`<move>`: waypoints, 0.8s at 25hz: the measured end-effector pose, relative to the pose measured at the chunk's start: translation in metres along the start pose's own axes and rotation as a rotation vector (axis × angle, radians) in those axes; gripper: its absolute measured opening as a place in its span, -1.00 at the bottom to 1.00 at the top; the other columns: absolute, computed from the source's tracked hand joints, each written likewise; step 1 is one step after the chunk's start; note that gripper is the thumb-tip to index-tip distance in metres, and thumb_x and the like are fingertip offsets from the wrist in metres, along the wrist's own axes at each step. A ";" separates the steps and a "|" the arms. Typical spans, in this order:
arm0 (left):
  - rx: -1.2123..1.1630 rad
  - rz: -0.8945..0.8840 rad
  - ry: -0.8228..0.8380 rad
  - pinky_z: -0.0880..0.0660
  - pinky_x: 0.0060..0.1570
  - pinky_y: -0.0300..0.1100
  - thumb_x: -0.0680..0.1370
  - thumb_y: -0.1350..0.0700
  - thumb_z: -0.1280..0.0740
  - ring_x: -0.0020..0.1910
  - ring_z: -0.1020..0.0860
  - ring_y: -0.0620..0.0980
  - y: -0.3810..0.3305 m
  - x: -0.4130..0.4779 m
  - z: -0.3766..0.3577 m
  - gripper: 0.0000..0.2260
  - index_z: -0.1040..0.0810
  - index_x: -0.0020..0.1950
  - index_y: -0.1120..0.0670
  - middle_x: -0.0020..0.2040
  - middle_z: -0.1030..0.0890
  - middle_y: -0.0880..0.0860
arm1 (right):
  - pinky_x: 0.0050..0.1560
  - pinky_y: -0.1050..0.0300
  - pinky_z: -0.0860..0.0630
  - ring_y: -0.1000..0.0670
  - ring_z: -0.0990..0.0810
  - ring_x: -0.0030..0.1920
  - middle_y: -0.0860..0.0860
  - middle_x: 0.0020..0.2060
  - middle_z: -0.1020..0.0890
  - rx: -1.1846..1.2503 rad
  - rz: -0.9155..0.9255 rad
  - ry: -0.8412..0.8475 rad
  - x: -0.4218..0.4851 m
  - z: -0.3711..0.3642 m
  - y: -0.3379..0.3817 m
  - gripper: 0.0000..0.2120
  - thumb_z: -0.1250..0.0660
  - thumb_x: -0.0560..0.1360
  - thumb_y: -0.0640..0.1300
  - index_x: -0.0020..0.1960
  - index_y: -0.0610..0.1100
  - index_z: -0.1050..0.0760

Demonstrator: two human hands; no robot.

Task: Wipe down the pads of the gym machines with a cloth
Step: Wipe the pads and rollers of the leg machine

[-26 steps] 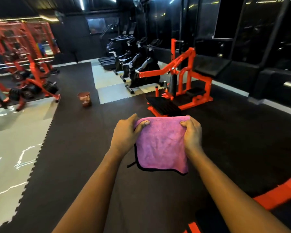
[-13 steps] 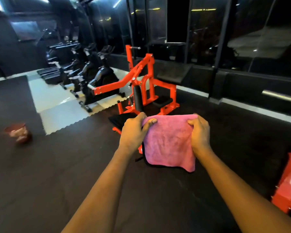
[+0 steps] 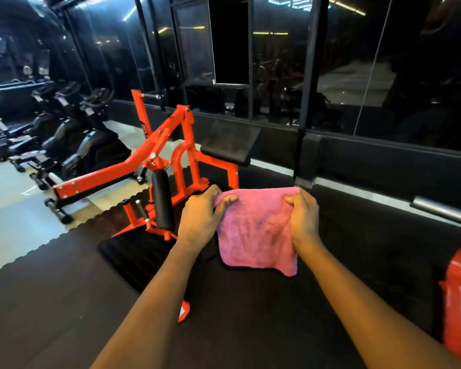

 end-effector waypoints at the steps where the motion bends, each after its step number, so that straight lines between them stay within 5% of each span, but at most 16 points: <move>1: -0.001 0.000 -0.010 -0.48 -0.33 0.02 0.54 -0.35 -0.22 -0.40 -0.49 -0.04 0.010 0.028 -0.015 -0.60 -0.40 -0.21 -0.03 -0.44 -0.45 -0.06 | -0.43 0.29 -0.26 0.19 -0.33 -0.43 0.04 -0.43 -0.38 -0.004 -0.006 -0.010 0.033 -0.007 -0.009 -0.84 -0.22 0.49 -0.29 -0.28 -0.20 -0.43; 10: -0.034 0.010 0.004 -0.42 -0.37 0.02 0.52 -0.39 -0.18 -0.40 -0.49 0.09 0.141 0.245 -0.202 -0.52 -0.39 -0.21 0.03 -0.43 -0.46 -0.02 | -0.32 0.16 -0.31 0.16 -0.39 -0.38 -0.01 -0.38 -0.42 -0.065 -0.060 -0.028 0.296 -0.060 -0.155 -0.84 -0.24 0.50 -0.29 -0.24 -0.28 -0.50; 16: -0.053 0.030 0.063 -0.41 -0.33 -0.01 0.48 -0.47 -0.10 -0.31 -0.54 0.19 0.216 0.423 -0.311 -0.45 -0.41 -0.19 0.03 -0.40 -0.54 0.05 | -0.25 0.09 -0.37 0.10 -0.46 -0.31 0.12 -0.42 -0.49 -0.080 -0.113 -0.083 0.484 -0.100 -0.221 -0.74 -0.27 0.46 -0.19 -0.37 0.03 -0.52; 20: -0.030 0.051 0.115 -0.49 -0.28 0.02 0.48 -0.41 -0.18 -0.26 -0.58 0.23 0.254 0.519 -0.395 -0.50 -0.42 -0.18 0.04 -0.36 -0.59 0.09 | -0.21 0.09 -0.40 0.08 -0.50 -0.26 0.10 -0.39 -0.54 -0.060 -0.144 -0.099 0.599 -0.109 -0.282 -0.77 -0.28 0.49 -0.24 -0.31 -0.05 -0.56</move>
Point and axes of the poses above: each hand's wrist, its own x-axis towards the middle knuckle, its own z-axis out of the back of the hand, y = z × x, the point moved 9 cm from there along x, towards the middle knuckle
